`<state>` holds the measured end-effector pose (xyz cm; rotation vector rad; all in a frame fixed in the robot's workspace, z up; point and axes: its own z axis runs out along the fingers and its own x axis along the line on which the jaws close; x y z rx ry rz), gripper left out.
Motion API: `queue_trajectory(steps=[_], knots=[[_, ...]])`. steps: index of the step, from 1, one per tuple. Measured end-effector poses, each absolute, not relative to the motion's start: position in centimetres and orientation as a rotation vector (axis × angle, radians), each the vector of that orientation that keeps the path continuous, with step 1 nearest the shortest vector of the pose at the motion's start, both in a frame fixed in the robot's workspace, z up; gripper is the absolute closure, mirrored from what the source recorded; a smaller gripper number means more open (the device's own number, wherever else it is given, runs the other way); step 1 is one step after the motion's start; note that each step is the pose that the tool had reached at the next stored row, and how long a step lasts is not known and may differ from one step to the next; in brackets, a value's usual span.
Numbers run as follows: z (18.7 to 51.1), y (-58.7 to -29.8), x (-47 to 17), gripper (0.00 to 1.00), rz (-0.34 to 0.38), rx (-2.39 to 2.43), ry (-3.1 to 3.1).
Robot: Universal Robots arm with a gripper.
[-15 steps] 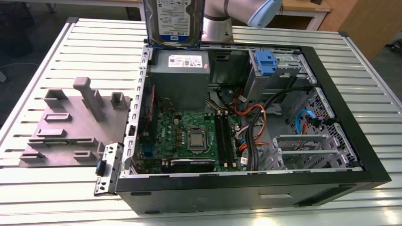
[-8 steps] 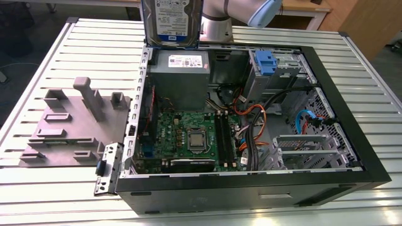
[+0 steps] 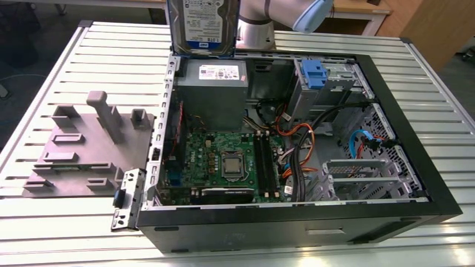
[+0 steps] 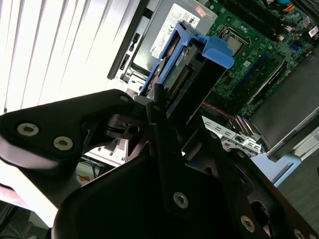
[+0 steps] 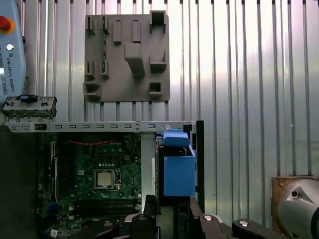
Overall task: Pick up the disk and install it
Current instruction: 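Pick up the disk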
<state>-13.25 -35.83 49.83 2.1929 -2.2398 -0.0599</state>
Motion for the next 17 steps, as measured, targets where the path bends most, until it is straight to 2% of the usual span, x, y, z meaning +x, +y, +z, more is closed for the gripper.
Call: queue_trajectory(steps=[17], knots=[[49.8,-35.8,-11.2,0.65,-0.060,2.193,-2.240]])
